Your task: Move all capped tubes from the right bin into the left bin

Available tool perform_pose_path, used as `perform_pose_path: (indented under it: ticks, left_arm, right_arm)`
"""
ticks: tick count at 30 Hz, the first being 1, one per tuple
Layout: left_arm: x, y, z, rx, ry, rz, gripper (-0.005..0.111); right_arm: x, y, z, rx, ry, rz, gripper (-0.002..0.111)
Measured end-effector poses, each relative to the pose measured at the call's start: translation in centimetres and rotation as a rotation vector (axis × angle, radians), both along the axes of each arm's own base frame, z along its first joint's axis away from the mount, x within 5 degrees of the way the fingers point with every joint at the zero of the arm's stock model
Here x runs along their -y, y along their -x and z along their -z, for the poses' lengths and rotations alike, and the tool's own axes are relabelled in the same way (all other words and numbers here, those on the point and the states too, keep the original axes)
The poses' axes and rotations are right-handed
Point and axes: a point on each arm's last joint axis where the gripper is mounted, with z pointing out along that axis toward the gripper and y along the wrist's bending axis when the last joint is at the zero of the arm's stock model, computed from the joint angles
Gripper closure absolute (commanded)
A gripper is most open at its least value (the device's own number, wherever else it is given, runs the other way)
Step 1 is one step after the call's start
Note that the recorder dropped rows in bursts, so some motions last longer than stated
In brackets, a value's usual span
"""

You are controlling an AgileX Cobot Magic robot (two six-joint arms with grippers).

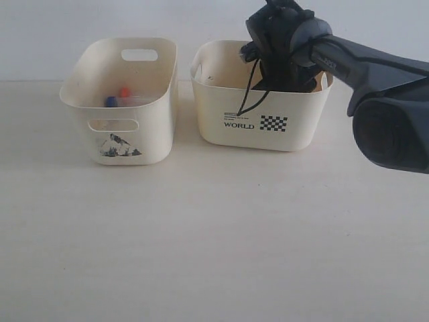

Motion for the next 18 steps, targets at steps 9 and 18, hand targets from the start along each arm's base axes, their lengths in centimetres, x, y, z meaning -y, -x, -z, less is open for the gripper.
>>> perform_pose_path:
  ticks: [9,18]
  left_arm:
    - [0.0,0.0,0.0,0.0,0.0,0.0,0.102]
    - [0.0,0.0,0.0,0.0,0.0,0.0,0.102]
  right_arm:
    - [1.1,-0.2,0.2,0.005,-0.084,0.091,0.047]
    - [2.8,-0.5,0.2,0.001,-0.079,0.13,0.047]
